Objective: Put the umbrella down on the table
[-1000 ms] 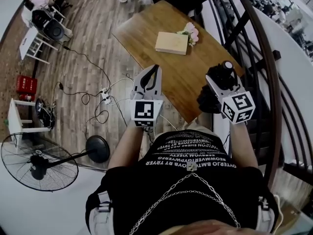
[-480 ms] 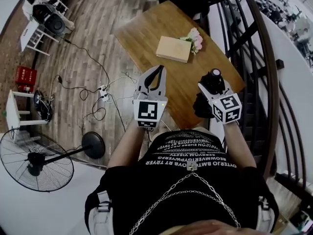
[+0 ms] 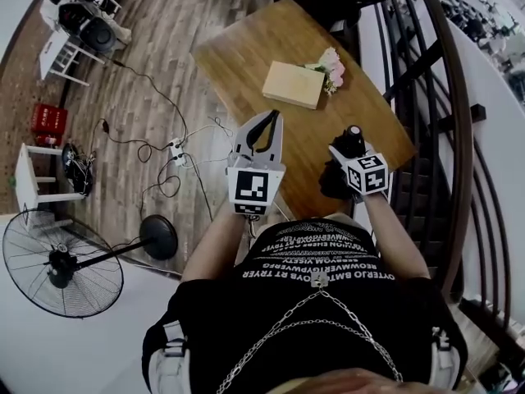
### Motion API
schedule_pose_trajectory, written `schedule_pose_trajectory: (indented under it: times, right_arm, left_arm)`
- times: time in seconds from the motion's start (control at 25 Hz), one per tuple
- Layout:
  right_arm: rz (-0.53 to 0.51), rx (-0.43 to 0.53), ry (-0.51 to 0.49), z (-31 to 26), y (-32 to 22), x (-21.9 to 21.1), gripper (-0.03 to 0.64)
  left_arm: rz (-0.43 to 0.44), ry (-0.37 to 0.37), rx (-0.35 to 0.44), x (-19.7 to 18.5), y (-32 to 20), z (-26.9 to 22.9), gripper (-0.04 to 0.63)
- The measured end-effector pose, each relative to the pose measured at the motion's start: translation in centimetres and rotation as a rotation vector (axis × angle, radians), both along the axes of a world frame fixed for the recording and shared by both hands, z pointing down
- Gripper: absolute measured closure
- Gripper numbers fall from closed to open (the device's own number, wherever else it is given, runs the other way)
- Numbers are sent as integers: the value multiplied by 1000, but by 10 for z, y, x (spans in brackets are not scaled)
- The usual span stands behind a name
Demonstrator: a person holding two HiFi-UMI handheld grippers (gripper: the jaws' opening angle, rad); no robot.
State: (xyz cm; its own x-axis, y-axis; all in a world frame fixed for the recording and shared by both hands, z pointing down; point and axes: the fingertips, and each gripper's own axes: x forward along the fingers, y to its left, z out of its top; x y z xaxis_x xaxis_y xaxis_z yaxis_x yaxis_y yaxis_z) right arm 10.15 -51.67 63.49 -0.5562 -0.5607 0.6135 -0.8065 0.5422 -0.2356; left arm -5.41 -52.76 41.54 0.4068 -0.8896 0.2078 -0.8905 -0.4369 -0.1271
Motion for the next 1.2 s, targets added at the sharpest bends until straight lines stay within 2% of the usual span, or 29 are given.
schedule_pose_trajectory:
  times: [0.36,0.68,0.84,1.0,1.2]
  right_arm:
    - [31,-107,17,67,-6,7,374]
    - [78,-92,-33,93,-45,9,367]
    - [79,-103,0,115,-50,-1,348]
    - [106,-125,45,133,-51,9,293]
    - [125,-103,12,124,-49,22,293]
  left_arm:
    - [-13,-56,-31,-1,1,17,565]
    - [-29,-64,-48,6,-11,26,565]
    - [-31,-68,-53,5,-6,33,565]
    - [-36,-76,-72,2,-6,39,565]
    - [-49,-74,-73,-3,-5,42,565]
